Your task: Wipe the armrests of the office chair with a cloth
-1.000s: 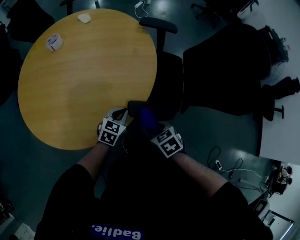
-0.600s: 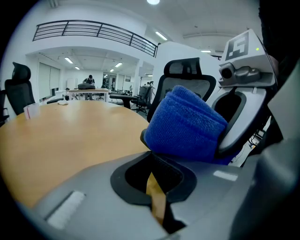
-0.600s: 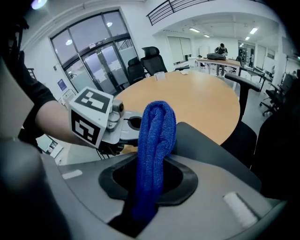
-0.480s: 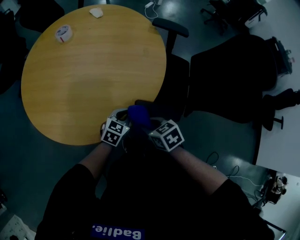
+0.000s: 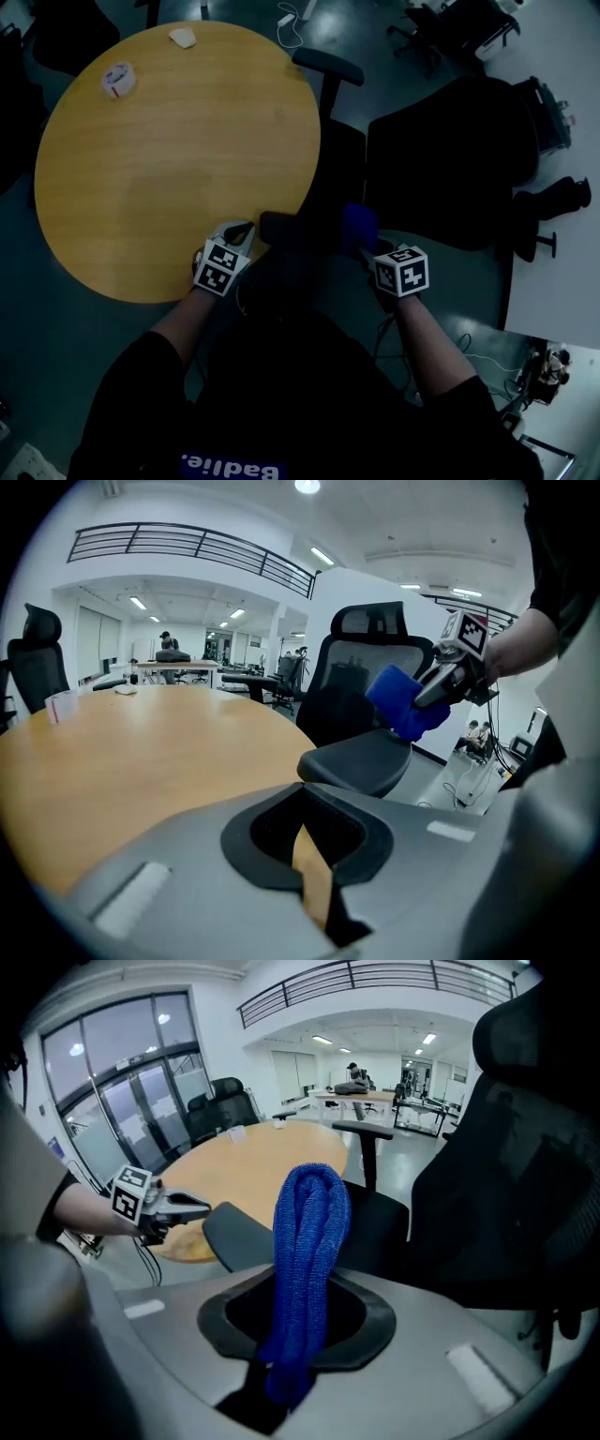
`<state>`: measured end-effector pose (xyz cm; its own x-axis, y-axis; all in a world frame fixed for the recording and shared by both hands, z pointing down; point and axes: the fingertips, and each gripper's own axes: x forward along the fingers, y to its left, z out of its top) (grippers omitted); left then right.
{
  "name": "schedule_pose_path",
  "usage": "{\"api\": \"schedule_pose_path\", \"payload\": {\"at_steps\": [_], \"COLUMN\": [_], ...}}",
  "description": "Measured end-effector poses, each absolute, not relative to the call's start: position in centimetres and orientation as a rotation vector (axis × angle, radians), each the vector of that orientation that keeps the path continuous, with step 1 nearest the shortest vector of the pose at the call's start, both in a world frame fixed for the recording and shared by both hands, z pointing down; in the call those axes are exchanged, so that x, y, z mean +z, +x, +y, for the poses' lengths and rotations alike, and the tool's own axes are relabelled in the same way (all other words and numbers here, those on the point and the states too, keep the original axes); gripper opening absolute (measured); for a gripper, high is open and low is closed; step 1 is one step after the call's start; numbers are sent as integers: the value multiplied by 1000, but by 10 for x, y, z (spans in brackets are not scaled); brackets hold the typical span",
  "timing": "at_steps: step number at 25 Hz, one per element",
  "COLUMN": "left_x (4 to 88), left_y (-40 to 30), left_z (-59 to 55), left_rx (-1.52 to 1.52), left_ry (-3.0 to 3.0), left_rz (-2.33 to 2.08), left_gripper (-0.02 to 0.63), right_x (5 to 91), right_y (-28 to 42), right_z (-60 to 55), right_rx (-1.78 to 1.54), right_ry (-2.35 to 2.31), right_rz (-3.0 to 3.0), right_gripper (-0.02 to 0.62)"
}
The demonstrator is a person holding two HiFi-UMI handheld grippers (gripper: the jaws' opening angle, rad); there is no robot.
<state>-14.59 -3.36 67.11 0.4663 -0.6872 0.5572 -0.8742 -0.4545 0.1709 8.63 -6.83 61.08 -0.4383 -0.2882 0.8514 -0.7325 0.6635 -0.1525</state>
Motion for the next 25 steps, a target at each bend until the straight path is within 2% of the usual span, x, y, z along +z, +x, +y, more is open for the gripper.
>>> {"api": "schedule_pose_path", "payload": {"at_steps": [13,25], "left_x": [675,676], "left_y": [-131,-133], "left_z": [-35,-36], "left_rx": [613,594], "left_ry": [2307,2277], "left_rz": [-1262,-1292], "left_gripper": [12,12], "right_x": [630,653], "right_y": [103,24], "right_z": [-142,-114], "right_rx": [75,199], "right_ry": [672,542], "right_rz": [-1781,-1918], "right_gripper": [95,95]}}
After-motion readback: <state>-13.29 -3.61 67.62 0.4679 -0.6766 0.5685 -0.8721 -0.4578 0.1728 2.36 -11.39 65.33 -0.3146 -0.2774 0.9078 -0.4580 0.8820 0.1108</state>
